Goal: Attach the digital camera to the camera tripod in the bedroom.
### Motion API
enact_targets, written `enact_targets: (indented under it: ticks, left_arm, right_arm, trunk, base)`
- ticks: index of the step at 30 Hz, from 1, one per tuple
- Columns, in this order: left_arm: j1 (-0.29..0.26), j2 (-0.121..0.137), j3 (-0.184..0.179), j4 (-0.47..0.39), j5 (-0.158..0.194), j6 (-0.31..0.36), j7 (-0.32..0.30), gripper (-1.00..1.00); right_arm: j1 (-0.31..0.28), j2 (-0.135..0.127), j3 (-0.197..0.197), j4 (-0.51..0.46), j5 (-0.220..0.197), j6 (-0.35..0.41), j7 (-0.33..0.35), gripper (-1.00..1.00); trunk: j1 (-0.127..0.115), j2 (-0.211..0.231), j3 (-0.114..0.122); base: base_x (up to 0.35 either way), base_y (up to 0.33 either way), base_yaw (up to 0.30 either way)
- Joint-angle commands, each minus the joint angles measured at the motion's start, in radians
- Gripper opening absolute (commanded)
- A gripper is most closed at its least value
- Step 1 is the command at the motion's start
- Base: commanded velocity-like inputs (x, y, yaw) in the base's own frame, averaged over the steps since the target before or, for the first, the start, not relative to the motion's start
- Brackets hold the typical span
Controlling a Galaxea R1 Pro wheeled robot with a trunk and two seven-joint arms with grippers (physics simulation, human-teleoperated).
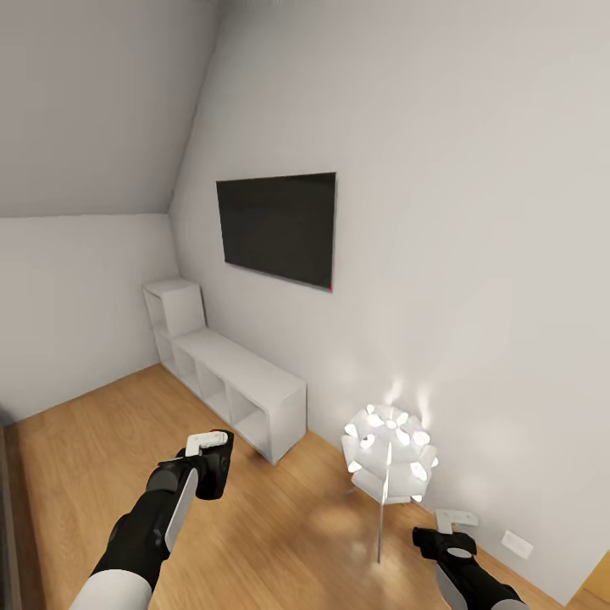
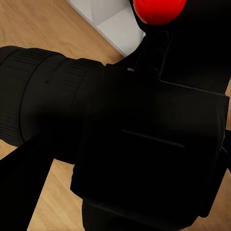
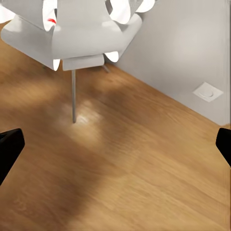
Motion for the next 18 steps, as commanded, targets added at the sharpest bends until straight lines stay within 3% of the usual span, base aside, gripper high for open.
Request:
enact_targets:
  ticks: [1, 18]
  left_arm:
    - [-0.001, -0.001, 0.002, -0.001, 0.002, 0.005, 0.003, -1.0]
    - [-0.001, -0.001, 0.002, -0.001, 0.002, 0.005, 0.003, -1.0]
  right_arm:
    - [-0.001, 0.001, -0.002, 0.0, -0.003, -0.002, -0.007, 1.0]
    - [-0.001, 0.001, 0.001, -0.001, -0.001, -0.001, -0.023, 1.0]
  trunk:
    - [-0.004, 0.006, 0.002]
    - [-0.069, 0.125, 0.055]
  base:
    - [0.0, 0.0, 0.0]
    - [0.0, 0.0, 0.0]
